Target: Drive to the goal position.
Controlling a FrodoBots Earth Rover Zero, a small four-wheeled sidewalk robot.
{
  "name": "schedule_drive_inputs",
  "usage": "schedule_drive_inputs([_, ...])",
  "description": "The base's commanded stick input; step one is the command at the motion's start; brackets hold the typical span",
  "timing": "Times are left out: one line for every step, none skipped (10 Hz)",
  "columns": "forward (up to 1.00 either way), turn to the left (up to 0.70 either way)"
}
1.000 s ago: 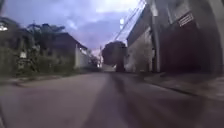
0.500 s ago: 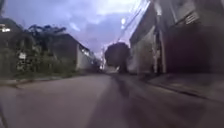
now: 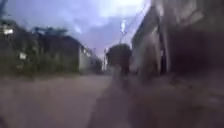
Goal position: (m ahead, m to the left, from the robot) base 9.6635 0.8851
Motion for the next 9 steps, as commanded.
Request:
schedule_drive_inputs([0.70,0.00])
schedule_drive_inputs([0.70,0.00])
schedule_drive_inputs([0.70,0.00])
schedule_drive_inputs([0.70,-0.10])
schedule_drive_inputs([0.70,-0.30])
schedule_drive_inputs([0.70,-0.35])
schedule_drive_inputs([0.70,-0.35])
schedule_drive_inputs([0.70,-0.35])
schedule_drive_inputs([0.70,-0.35])
